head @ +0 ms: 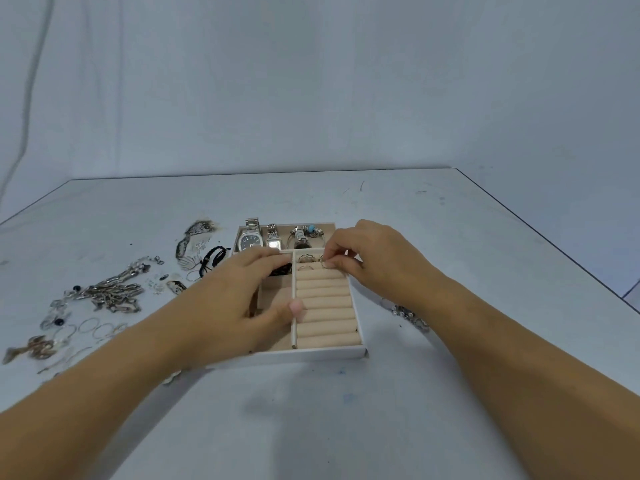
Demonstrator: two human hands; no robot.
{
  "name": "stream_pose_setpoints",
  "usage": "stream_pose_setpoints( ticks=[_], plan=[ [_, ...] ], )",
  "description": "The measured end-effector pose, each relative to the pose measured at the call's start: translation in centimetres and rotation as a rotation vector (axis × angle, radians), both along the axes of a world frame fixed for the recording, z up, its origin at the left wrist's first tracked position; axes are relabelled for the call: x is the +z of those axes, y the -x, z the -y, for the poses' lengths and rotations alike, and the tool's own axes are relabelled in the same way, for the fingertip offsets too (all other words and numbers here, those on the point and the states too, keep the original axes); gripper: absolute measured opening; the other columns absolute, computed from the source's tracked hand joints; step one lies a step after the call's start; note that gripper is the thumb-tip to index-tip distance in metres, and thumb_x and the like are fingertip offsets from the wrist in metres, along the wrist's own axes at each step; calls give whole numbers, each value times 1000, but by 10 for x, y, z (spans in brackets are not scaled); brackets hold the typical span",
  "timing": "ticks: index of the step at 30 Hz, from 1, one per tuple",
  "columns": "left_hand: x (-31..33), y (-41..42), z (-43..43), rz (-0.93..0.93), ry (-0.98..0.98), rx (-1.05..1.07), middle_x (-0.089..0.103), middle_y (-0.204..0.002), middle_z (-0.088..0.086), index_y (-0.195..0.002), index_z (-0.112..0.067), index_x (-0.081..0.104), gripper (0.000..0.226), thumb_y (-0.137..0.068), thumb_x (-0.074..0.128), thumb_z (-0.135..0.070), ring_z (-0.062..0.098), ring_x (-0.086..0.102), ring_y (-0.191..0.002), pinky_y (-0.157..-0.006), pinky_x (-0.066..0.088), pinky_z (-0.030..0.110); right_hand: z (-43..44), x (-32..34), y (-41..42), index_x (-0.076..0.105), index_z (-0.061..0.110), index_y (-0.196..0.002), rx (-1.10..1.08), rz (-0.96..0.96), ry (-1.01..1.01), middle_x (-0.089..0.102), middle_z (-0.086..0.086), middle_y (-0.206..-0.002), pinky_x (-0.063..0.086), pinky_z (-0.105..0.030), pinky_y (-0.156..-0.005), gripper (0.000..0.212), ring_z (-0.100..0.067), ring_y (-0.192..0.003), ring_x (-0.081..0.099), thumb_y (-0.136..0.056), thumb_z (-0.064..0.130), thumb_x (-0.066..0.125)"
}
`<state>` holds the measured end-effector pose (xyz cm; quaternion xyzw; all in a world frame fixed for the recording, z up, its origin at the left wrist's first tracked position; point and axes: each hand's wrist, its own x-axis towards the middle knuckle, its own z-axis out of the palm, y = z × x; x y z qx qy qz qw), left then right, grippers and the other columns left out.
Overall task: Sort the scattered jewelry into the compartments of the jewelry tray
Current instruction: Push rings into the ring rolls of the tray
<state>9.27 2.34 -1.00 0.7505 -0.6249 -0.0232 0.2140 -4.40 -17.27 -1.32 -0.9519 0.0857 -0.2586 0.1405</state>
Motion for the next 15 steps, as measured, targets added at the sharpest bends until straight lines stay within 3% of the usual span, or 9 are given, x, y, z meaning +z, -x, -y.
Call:
stream_pose_setpoints(
  ticks=[4, 11, 15],
  plan=[
    [-9, 4, -1, -25, 18, 11, 33, -141, -28, -140, -38, 38, 72, -79, 42, -75, -3, 29, -132, -110, 32, 30, -1, 1, -1, 69, 21, -88, -11, -5, 1, 66, 8, -78, 45, -30, -69, 4, -11, -79, 53, -85, 23, 67],
    [-11, 4, -2, -25, 13, 19, 37, -139, -24, -140, -36, 38, 76, -77, 38, -78, 0, 31, -130, -110, 32, 32, 2, 1, -2, 70, 29, -89, -19, -72, -70, 67, 6, -84, 46, -27, -76, 5, -8, -85, 54, -85, 29, 67],
    [-10, 5, -2, -24, 17, 18, 38, -138, -24, -140, -36, 38, 76, -77, 37, -77, -1, 31, -129, -109, 30, 30, 1, 5, -1, 73, 21, -93, 20, -126, -87, 62, 11, -87, 41, -17, -79, 10, -6, -86, 52, -88, 21, 65]
  ],
)
